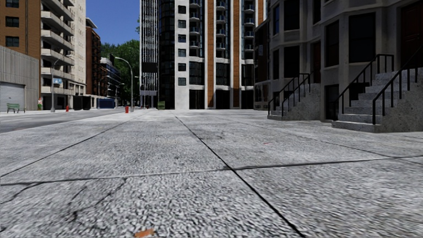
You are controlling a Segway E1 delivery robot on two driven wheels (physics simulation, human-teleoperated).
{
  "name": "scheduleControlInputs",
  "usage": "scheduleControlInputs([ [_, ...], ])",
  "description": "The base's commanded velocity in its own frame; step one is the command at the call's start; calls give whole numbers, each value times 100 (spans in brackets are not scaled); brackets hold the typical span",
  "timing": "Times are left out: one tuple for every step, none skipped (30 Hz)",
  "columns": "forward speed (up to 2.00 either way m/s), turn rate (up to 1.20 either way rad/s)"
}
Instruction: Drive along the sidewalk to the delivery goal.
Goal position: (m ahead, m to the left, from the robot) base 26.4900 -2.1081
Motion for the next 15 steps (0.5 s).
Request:
scheduleControlInputs([
  [200,0],
  [200,0],
  [200,0],
  [200,0],
  [200,0],
  [200,0],
  [200,0],
  [200,0],
  [200,0],
  [200,0],
  [200,0],
  [200,0],
  [200,0],
  [200,0],
  [200,0],
])
